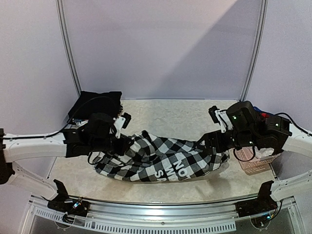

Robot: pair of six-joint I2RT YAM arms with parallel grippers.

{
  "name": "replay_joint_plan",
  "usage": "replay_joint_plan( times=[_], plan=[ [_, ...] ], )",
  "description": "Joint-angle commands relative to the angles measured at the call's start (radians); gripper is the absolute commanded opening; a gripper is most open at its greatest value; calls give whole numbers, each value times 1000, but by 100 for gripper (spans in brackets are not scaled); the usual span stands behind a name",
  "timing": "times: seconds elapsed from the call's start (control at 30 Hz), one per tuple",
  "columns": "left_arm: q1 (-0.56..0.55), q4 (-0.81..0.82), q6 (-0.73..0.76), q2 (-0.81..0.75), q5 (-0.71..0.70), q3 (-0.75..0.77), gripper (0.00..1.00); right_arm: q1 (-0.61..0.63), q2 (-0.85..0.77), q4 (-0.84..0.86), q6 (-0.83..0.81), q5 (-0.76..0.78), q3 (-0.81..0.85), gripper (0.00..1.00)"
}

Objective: Fold and stack the mixed laundry pile
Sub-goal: Adjust the crumpled shirt at the center of the board.

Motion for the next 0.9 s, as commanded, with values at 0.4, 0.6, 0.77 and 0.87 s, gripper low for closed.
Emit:
replay_joint_plan(
  times=[0.4,0.6,0.77,0.87],
  plan=[
    [-187,-81,194,-339,43,79,0,68,451,103,-348,-289,429,99],
    [-379,-109,265,-311,63,106,0,58,457,34,-253,-10,462,99],
    [-528,-136,330,-276,101,133,0,39,359,38,-136,111,347,99],
    [-557,-151,342,-222,40,154,1,37,312,36,-84,147,261,99]
  ],
)
